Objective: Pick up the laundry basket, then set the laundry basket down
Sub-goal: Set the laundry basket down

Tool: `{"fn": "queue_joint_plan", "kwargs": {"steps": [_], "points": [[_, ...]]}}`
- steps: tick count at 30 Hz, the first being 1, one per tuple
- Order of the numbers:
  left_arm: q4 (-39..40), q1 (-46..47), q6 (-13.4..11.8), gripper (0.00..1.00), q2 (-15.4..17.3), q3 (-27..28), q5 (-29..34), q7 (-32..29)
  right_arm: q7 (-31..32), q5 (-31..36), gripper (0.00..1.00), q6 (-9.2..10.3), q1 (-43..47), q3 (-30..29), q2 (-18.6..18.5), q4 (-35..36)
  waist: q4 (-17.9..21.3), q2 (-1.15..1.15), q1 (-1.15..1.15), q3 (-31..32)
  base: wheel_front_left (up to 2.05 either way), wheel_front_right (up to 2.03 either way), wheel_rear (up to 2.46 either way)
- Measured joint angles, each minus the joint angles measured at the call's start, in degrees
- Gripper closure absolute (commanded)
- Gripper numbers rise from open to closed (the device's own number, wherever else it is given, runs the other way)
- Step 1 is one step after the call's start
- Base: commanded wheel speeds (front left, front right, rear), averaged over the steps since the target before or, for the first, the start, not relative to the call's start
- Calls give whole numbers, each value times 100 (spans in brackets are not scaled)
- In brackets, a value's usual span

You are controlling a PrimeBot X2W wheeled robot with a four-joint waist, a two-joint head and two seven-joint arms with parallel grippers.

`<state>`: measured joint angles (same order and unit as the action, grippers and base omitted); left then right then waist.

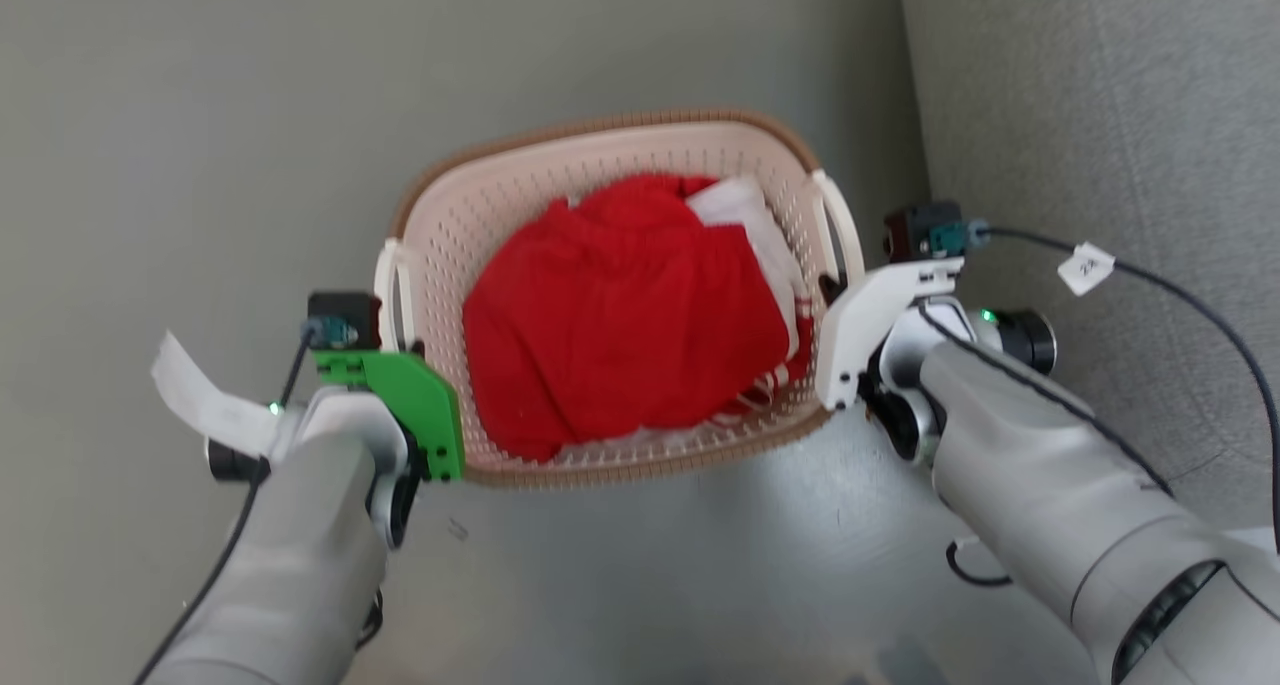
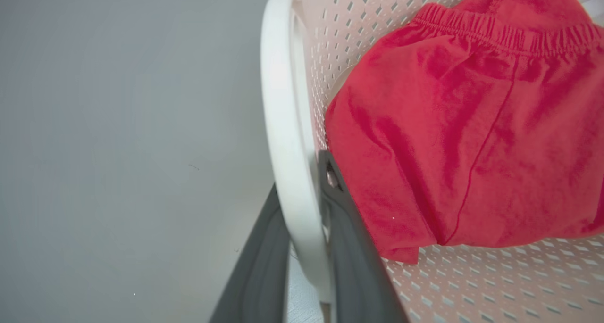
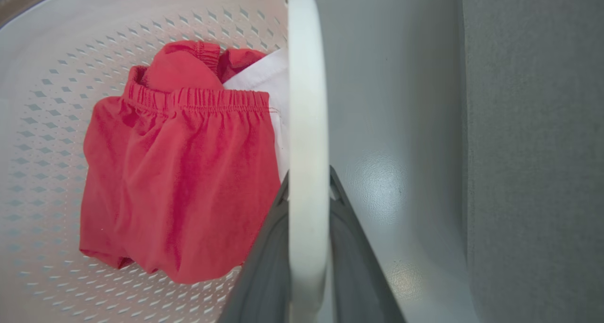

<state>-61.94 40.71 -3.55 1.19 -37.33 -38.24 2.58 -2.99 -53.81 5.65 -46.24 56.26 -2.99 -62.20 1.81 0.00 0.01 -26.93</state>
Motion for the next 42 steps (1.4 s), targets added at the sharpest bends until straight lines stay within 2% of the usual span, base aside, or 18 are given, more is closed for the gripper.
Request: {"fn": "queue_joint_plan", "kwargs": {"steps": [23, 34, 42], "points": [[78, 1592, -73, 100, 122, -4, 291, 58, -164, 148, 100, 100, -1581, -131, -64, -35, -36, 0, 0, -1871, 0, 0, 0], [73, 2054, -99, 100, 159, -1, 372, 236, -365, 196, 100, 101, -2022, -149, -75, -114, -64, 0, 0, -2663, 0, 0, 0], [32, 2261, -101, 100, 165, -3, 425, 436, -512, 198, 100, 101, -2132, -147, -76, -199, -76, 0, -1, -2979, 0, 0, 0]]}}
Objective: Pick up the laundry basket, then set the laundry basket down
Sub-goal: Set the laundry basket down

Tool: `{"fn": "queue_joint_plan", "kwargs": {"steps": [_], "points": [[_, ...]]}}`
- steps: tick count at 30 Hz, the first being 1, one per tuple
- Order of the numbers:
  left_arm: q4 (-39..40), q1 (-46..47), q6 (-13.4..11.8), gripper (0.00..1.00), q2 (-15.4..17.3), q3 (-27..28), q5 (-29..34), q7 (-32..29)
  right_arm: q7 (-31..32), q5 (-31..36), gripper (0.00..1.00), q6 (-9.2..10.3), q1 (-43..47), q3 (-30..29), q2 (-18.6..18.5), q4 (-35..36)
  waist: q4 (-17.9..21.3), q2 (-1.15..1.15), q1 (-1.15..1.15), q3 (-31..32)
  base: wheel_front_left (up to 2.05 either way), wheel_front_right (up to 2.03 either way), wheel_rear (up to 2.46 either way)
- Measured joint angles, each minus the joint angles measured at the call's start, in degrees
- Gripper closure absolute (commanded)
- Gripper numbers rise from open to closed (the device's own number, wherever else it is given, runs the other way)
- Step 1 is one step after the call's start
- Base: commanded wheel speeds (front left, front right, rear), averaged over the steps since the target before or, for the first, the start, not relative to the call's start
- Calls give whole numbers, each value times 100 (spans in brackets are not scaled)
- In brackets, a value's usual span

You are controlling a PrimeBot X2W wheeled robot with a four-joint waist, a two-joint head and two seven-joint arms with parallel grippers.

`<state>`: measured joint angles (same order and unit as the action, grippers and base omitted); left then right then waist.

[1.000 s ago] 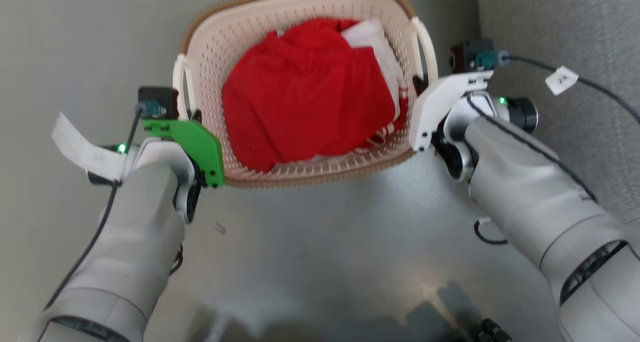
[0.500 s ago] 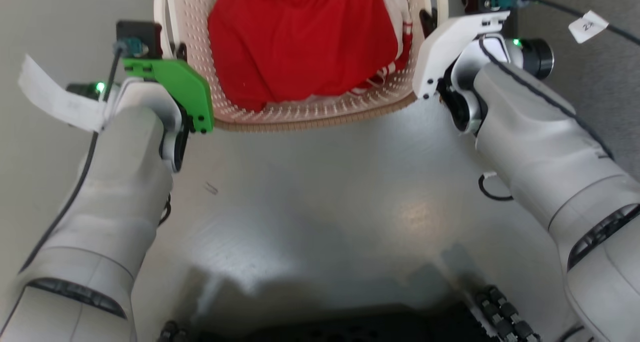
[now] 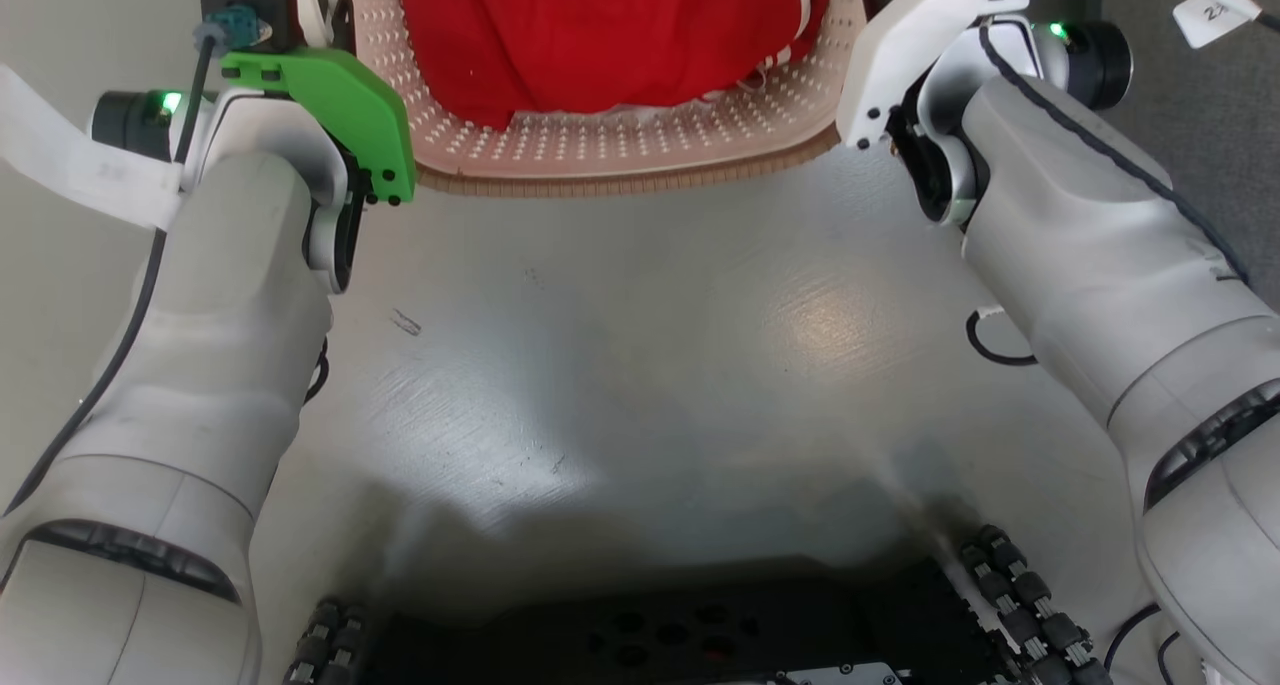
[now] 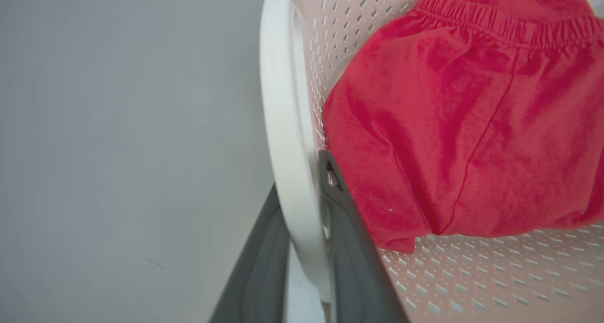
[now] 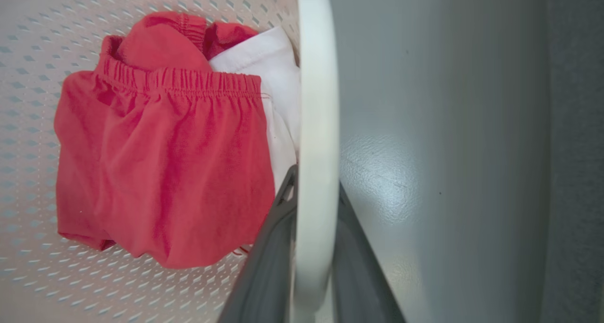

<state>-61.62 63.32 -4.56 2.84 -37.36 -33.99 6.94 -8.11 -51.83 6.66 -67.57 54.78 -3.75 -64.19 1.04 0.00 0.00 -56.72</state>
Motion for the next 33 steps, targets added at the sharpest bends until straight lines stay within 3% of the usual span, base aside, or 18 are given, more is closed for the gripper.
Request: {"fn": "queue_joint_plan", "kwargs": {"steps": [16, 17, 18, 20, 21, 22, 23, 24, 33], "points": [[-115, 190, 10, 100, -24, -10, 42, 194, -226, 8, 100, -20, -154, 22, -3, -114, -7, 0, 0, -107, 0, 0, 0], [-134, 192, 10, 100, -30, -9, 42, 200, -234, 7, 90, -25, -154, 30, -2, -124, -8, 0, 0, -99, 0, 0, 0], [-166, 194, 10, 96, -36, -9, 41, 221, -248, 8, 83, -26, -154, 43, 1, -132, -8, 0, 0, -88, 0, 0, 0], [-253, 194, 10, 45, -52, -12, 41, 221, -252, 8, 56, -55, -154, 74, 9, -140, -9, 0, 0, -57, 0, 0, 0], [-286, 191, 10, 45, -57, -13, 41, 221, -269, 8, 56, -60, -154, 83, 7, -147, -8, 0, 0, -42, 0, 0, 0], [-332, 187, 10, 18, -62, -19, 41, 213, -296, 9, 49, -63, -154, 90, 9, -148, -9, 0, 0, -26, 0, 0, 0], [-381, 177, 10, 0, -70, -23, 41, 209, -296, 9, 12, -63, -153, 93, 9, -156, -10, 0, 0, -9, 0, 0, 0], [-432, 166, 10, 0, -70, -23, 41, 209, -297, 10, 0, -81, -153, 99, 9, -165, -10, 0, 0, 8, 0, 0, 0], [-553, 121, 10, 0, -57, -20, 40, 280, -346, 15, 0, -111, -144, 141, 14, -203, -6, 0, 0, 193, 0, 0, 0]]}}
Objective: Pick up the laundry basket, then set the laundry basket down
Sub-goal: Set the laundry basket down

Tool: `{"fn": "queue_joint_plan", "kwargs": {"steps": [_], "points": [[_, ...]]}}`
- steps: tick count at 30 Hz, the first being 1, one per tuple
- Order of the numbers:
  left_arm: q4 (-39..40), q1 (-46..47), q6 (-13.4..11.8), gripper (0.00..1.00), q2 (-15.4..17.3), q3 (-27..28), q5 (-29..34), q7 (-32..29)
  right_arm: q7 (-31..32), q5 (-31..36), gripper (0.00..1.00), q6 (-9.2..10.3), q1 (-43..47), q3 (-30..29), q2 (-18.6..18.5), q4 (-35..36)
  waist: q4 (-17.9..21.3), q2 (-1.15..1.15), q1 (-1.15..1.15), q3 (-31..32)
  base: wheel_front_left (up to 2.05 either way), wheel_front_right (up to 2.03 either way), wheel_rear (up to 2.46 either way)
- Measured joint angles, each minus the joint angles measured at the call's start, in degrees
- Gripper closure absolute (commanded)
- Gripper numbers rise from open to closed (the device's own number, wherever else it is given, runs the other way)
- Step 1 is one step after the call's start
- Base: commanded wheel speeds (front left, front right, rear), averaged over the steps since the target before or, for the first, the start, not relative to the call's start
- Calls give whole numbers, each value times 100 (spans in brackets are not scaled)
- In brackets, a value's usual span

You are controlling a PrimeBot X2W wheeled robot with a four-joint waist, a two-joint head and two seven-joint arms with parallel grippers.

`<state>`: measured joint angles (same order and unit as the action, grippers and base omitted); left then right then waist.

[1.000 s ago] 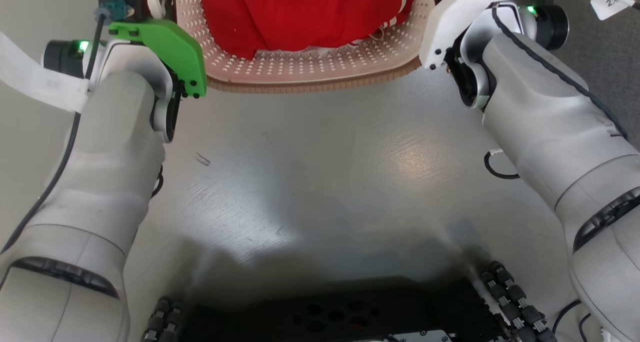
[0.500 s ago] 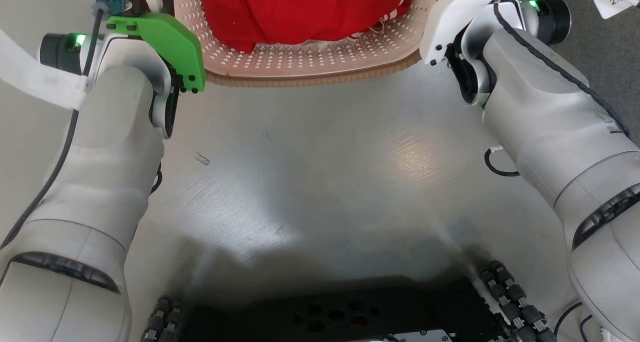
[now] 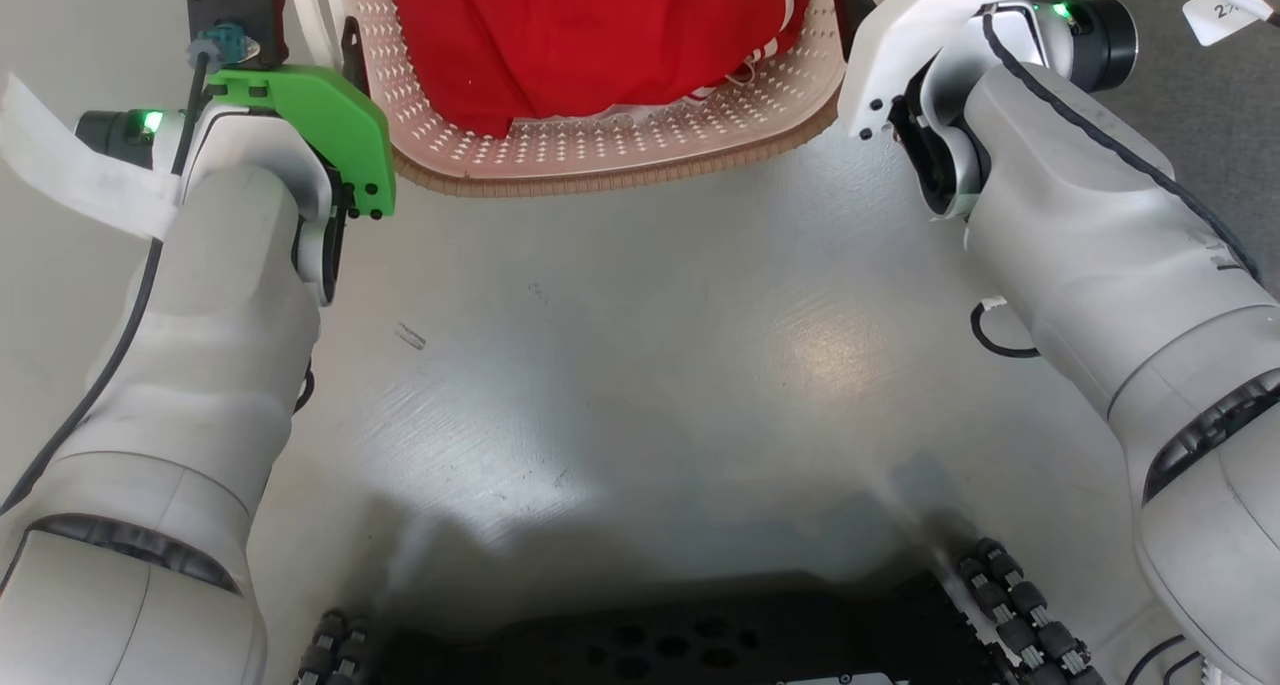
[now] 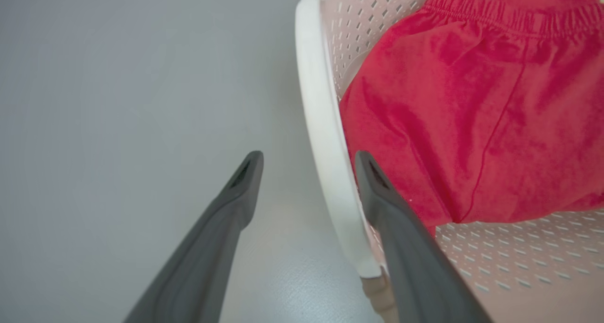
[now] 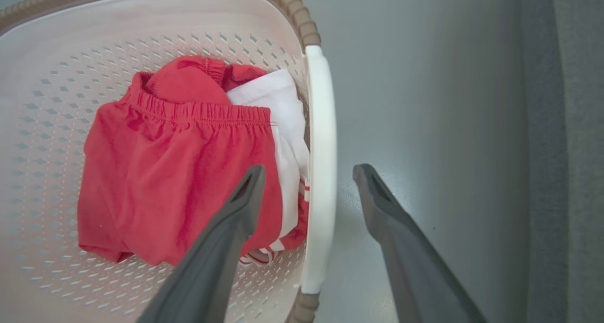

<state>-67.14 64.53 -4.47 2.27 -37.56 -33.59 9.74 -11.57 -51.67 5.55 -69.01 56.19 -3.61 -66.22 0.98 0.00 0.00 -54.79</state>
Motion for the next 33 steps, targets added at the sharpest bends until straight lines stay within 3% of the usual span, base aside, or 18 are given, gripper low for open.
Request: {"fn": "queue_joint_plan", "kwargs": {"steps": [24, 33], "points": [[-16, -630, 192, 0, -3, 157, -104, 468, -285, -52, 0, -41, 505, -58, 4, 1, 72, 0, 0, 1064, 0, 0, 0], [588, -1042, 181, 0, 110, 337, -74, 468, -285, 256, 0, 10, 733, -330, -1, 445, 39, 0, 0, 1682, 0, 0, 0]]}}
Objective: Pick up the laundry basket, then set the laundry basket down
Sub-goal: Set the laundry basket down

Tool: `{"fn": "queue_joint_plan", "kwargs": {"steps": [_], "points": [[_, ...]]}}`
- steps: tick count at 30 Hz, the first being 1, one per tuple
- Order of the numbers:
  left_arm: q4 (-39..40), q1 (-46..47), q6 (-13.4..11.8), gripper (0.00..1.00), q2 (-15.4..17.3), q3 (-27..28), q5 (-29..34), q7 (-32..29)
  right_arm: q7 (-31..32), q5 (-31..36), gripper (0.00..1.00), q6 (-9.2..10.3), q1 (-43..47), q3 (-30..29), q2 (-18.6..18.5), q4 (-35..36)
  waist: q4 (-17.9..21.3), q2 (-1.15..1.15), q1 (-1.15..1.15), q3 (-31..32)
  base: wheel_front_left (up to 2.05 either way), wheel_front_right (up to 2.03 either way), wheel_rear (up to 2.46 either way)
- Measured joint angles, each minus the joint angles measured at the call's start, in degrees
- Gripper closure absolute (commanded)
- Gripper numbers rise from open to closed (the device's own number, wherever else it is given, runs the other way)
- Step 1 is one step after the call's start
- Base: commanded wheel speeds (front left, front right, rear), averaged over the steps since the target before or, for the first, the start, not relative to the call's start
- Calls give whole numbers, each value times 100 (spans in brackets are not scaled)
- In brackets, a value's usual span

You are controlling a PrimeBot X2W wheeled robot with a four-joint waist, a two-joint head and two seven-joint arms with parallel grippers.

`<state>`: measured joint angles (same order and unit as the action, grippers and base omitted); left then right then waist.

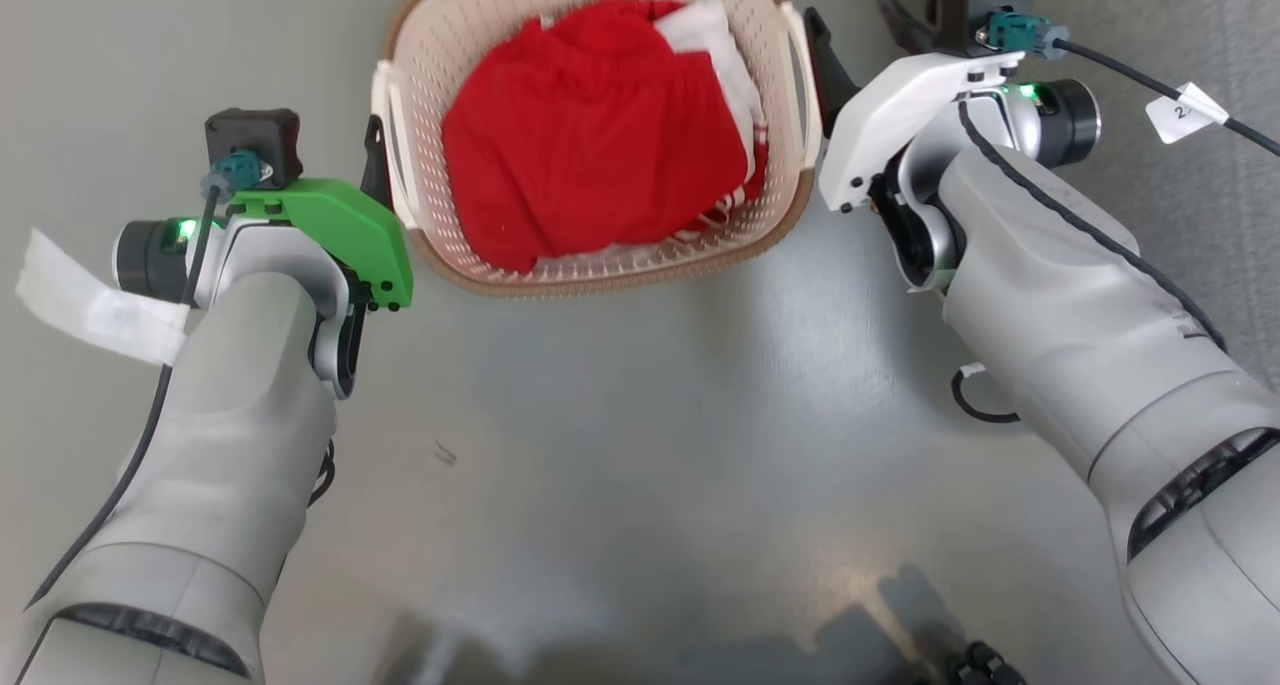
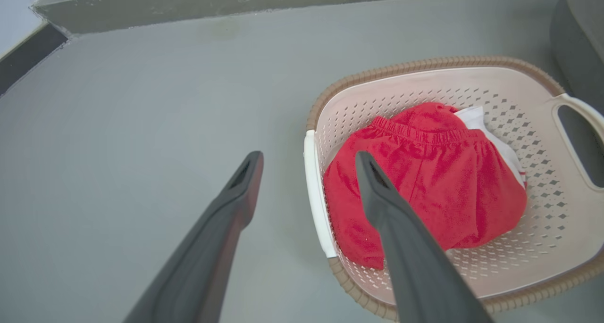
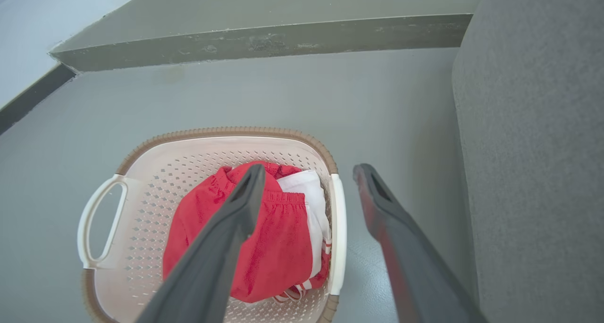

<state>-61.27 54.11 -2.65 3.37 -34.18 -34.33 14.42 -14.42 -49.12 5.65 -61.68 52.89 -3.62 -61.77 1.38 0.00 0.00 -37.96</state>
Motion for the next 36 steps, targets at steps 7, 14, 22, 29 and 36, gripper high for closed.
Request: {"fn": "queue_joint_plan", "kwargs": {"steps": [7, 14, 22, 29, 36], "points": [[650, -504, -97, 0, 115, 190, 156, 0, 0, 367, 0, 46, 475, -240, -25, 560, -32, 0, 0, 509, 0, 0, 0], [1206, -1094, -194, 0, 180, 471, 321, 0, 0, 709, 0, 59, 993, -615, -56, 1144, -49, 0, 0, 1029, 0, 0, 0], [1700, -1733, -243, 0, 214, 682, 491, 0, 0, 1080, 0, 101, 1636, -964, -73, 1671, -41, 0, 0, 1551, 0, 0, 0], [2283, -2309, -265, 0, 248, 879, 793, 0, 0, 1427, 0, 144, 2332, -1325, -107, 2170, -26, 0, -1, 2075, 0, 0, 0], [2659, -3028, -292, 0, 248, 1015, 973, 0, 0, 1696, 0, 146, 3094, -1667, -125, 2565, -41, 0, -1, 2599, 0, 0, 0]]}}
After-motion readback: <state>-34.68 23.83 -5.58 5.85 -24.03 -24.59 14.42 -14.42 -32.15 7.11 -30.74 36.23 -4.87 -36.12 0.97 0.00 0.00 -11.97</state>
